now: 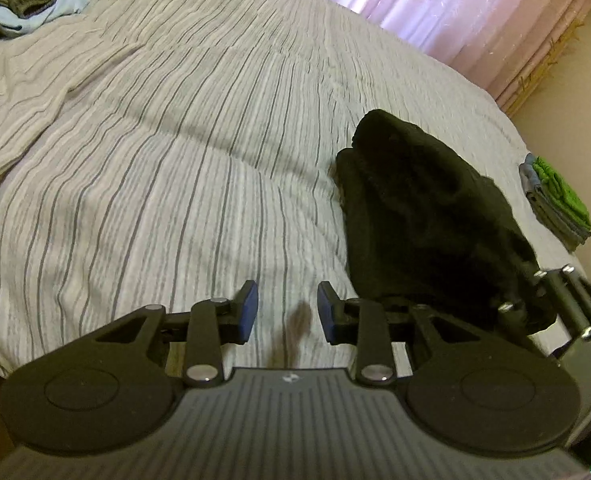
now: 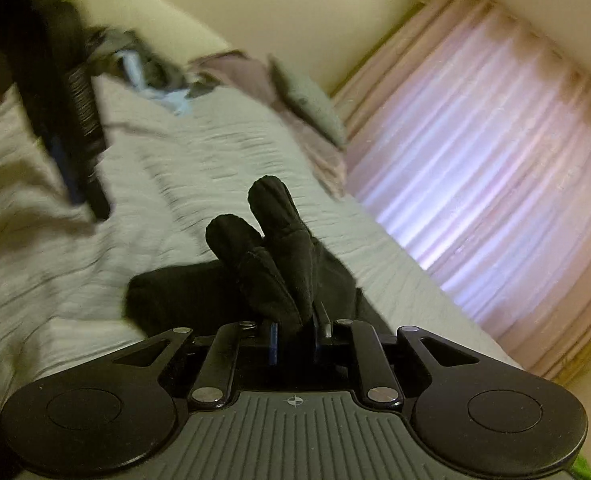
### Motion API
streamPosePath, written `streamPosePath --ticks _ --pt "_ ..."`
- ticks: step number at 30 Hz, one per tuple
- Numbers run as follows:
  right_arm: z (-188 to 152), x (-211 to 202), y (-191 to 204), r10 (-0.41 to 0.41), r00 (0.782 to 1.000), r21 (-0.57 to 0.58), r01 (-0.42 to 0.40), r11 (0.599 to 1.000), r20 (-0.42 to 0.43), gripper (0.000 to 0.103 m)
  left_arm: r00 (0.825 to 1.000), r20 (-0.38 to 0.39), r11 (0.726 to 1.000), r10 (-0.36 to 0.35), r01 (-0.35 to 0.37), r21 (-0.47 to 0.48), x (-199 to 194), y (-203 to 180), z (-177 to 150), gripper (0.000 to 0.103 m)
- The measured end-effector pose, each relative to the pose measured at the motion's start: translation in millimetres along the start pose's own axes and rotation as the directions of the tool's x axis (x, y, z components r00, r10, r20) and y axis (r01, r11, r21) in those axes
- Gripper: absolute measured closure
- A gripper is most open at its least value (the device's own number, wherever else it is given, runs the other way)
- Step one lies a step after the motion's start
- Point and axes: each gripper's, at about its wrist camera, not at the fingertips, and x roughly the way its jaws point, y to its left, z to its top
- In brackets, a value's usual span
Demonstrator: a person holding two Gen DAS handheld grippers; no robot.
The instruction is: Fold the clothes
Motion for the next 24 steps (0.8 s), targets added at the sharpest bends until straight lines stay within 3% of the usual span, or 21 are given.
streamPosePath --ticks 3,8,12,13,17,18,20,22,24 --pt "-4.0 7.0 13.7 -0.003 1.000 -0.036 0.002 0.999 -0.028 0.089 1.000 0.000 1.000 0.006 -0.006 -0.005 -2.0 3.3 -0.2 0.077" --pt "10.1 3.6 1.9 -0.007 0.999 0.027 0.006 1.000 0.039 0.089 1.000 0.003 1.000 0.026 -0.026 -0.005 -1.4 5.4 0.6 0.077" --pt "-8.7 15.3 28.1 0.026 0.998 -0.077 -0.030 0.997 -0.050 0.088 1.000 0.000 1.000 0.022 -0.022 0.011 -2.6 1.3 -0.7 0.077" --pt "-12.5 11.1 32.1 0.011 0.999 -0.096 -0.015 0.995 -0.048 0.080 1.000 -0.001 1.000 0.021 -0.021 0.015 -3.0 0.4 -1.3 0.077" --pt "-6.4 16.9 27.0 -0.001 0.997 -0.060 -0.003 0.998 -0.072 0.078 1.000 -0.007 1.000 0.020 -0.020 0.018 -2.4 -2.5 -2.9 0.077" --pt "-6.5 15.9 25.3 -0.002 0.997 -0.051 -0.001 0.999 -0.076 0.074 1.000 -0.006 1.000 0.014 -0.014 0.021 -3.5 -4.1 -3.5 0.077" --pt "-5.3 7.2 22.3 -0.019 0.997 -0.025 0.017 1.000 -0.081 0.057 1.000 -0.002 1.000 0.004 -0.004 0.028 -6.0 -7.1 -4.7 0.077" --pt "-8.4 -13.5 6.5 -0.014 0.997 0.130 0.023 0.991 -0.072 0.033 1.000 -0.001 0.999 0.001 -0.001 0.033 -7.2 -9.2 -6.0 0.077" --pt "-12.3 -35.7 -10.5 -0.007 0.998 0.300 0.024 0.954 -0.060 0.033 1.000 -0.003 0.999 -0.004 0.004 0.036 -7.4 -10.9 -7.8 0.077"
